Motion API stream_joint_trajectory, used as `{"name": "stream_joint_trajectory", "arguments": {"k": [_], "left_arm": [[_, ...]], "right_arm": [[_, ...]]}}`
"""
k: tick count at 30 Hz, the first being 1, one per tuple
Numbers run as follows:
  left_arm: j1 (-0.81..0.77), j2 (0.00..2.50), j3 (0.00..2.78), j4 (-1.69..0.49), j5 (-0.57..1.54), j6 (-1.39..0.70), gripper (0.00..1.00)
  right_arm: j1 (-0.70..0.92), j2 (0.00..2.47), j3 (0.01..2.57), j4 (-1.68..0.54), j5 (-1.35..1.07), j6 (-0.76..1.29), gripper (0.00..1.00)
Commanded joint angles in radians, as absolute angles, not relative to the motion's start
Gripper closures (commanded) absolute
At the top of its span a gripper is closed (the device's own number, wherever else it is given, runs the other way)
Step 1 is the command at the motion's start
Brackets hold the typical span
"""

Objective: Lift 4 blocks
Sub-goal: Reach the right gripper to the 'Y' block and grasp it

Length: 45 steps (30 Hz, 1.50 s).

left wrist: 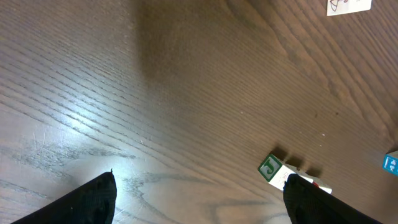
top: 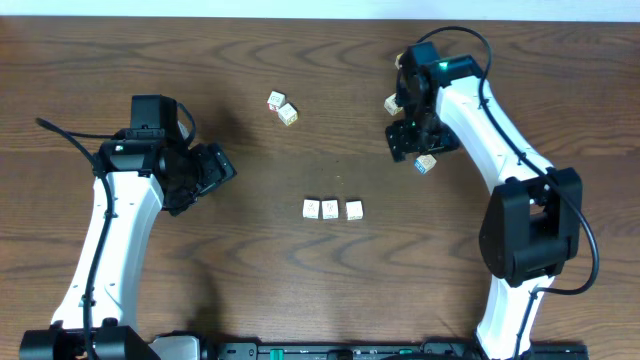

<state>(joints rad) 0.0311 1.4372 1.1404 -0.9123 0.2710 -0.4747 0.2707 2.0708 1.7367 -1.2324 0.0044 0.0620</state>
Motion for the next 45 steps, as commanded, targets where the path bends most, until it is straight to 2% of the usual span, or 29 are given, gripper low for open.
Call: {"name": "stream_joint_trajectory", "arguments": {"k": [1,7,14,20,22,24,27,30,31,34,37,40,45], "left_arm": [[0.033,1.436,1.136,-0.915,0.268,-0.477,0.14],[0.033,1.436,1.136,-0.916,0.268,-0.477,0.14],[0.033,1.436,1.136,-0.916,0.268,-0.477,0.14],[0.033,1.436,1.136,-0.916,0.268,-0.477,0.14],[0.033,1.436,1.136,-0.915,0.268,-0.477,0.14],[0.033,1.436,1.136,-0.916,0.268,-0.477,0.14],[0.033,1.436,1.136,-0.916,0.268,-0.477,0.14],[0.033,1.436,1.136,-0.915,0.268,-0.477,0.14],[0.034,1.436,1.136,-0.915,0.268,-0.477,0.14],[0.033,1.436,1.136,-0.916,0.268,-0.477,0.14],[0.034,1.436,1.136,-0.916,0.268,-0.477,0.14],[0.033,1.436,1.136,-0.915,0.268,-0.477,0.14],[0.033,1.436,1.136,-0.915,0.268,-0.477,0.14]], "right_arm": [[0.228,2.071,1.684,-1.162,0.025,-0.05,0.19],[0.181,2.072,1.6,-1.033,0.02,-0.098,0.18],[0.174,2.072,1.562,-1.003,-0.07,-0.23,0.18],[0.18,2.072,1.475,-0.935,-0.086,-0.233,0.22],[0.18,2.072,1.451,-0.918,-0.087,-0.233,0.28],[0.18,2.072,1.445,-0.917,-0.087,-0.233,0.42],[0.18,2.072,1.445,-0.921,-0.082,-0.22,0.5],[0.182,2.072,1.445,-0.92,-0.08,-0.187,0.63],[0.183,2.072,1.446,-0.921,-0.08,-0.167,0.68],[0.191,2.071,1.453,-0.946,-0.08,-0.067,0.71],[0.22,2.072,1.453,-1.005,-0.096,0.058,0.87],[0.26,2.072,1.453,-1.058,-0.122,0.122,0.87],[0.344,2.071,1.453,-1.136,-0.123,0.25,0.8]]}}
